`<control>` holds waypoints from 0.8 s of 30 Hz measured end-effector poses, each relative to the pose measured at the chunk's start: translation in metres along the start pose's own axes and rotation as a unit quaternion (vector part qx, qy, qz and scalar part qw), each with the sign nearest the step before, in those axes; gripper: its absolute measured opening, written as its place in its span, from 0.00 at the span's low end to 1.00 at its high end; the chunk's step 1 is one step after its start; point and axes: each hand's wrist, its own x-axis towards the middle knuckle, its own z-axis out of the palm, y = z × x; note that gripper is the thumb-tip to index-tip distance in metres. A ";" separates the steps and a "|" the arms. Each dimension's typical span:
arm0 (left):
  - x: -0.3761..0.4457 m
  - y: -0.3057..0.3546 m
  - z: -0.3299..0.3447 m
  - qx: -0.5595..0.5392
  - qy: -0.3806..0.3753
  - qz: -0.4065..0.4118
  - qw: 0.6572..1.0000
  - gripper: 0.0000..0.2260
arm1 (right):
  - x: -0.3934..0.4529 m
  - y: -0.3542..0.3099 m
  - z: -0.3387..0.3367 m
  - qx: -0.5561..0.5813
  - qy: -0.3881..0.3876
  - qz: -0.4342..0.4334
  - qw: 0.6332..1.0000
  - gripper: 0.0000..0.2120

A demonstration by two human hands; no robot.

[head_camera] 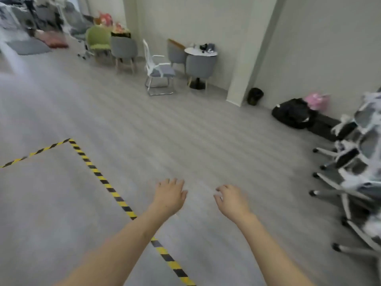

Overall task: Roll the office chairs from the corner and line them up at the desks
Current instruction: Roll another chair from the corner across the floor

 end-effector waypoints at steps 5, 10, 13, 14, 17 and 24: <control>0.094 0.126 0.003 0.017 -0.038 0.124 0.991 0.22 | -0.008 0.132 -0.030 0.016 0.039 0.134 0.990 0.18; 0.177 0.243 0.004 0.035 -0.047 0.229 0.972 0.21 | 0.001 0.245 -0.053 0.031 0.075 0.248 0.965 0.17; 0.232 0.314 0.003 0.039 -0.049 0.287 0.956 0.21 | 0.016 0.308 -0.073 0.040 0.098 0.302 0.947 0.16; 0.251 0.336 0.002 0.039 -0.052 0.302 0.951 0.21 | 0.021 0.329 -0.080 0.037 0.105 0.321 0.941 0.16; 0.303 0.405 -0.002 0.041 -0.066 0.342 0.936 0.21 | 0.031 0.387 -0.103 0.035 0.110 0.379 0.918 0.17; 0.367 0.573 0.000 0.065 -0.072 0.462 0.882 0.21 | -0.002 0.509 -0.130 0.039 0.141 0.504 0.851 0.16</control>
